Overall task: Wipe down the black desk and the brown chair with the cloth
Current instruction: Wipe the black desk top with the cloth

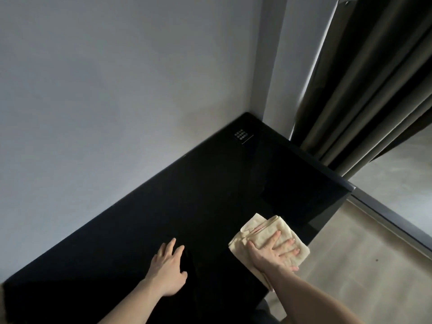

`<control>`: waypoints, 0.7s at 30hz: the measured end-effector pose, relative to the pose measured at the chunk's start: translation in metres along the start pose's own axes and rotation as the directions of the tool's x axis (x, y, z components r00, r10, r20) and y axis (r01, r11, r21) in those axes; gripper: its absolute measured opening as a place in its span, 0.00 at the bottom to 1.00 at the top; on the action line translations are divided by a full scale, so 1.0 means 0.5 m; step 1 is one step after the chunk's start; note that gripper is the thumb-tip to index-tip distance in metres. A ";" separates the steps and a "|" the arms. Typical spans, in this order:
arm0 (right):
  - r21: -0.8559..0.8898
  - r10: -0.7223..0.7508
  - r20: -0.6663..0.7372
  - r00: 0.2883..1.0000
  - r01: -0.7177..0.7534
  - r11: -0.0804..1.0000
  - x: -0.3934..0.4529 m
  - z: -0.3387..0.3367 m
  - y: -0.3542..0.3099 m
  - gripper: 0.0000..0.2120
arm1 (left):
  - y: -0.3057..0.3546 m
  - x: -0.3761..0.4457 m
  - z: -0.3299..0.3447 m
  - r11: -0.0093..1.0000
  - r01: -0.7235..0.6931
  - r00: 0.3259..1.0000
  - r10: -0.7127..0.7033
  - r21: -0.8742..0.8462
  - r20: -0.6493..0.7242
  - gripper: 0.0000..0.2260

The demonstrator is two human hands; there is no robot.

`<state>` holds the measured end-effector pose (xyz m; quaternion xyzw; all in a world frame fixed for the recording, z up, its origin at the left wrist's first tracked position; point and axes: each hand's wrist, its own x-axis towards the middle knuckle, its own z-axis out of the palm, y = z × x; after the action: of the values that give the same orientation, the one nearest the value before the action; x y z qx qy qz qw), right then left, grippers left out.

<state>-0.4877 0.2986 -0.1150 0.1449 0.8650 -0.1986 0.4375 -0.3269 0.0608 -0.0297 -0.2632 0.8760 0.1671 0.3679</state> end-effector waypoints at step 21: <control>-0.223 -0.216 -0.160 0.963 0.177 0.959 0.364 -0.481 -0.094 0.56 | 0.290 0.322 -0.105 0.993 -0.068 0.992 0.077 -0.097 0.103 0.48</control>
<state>-0.7808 0.3843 -0.1236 0.0293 0.9275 -0.1361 0.3468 -0.5358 0.0976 -0.0978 -0.2388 0.8554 0.2348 0.3951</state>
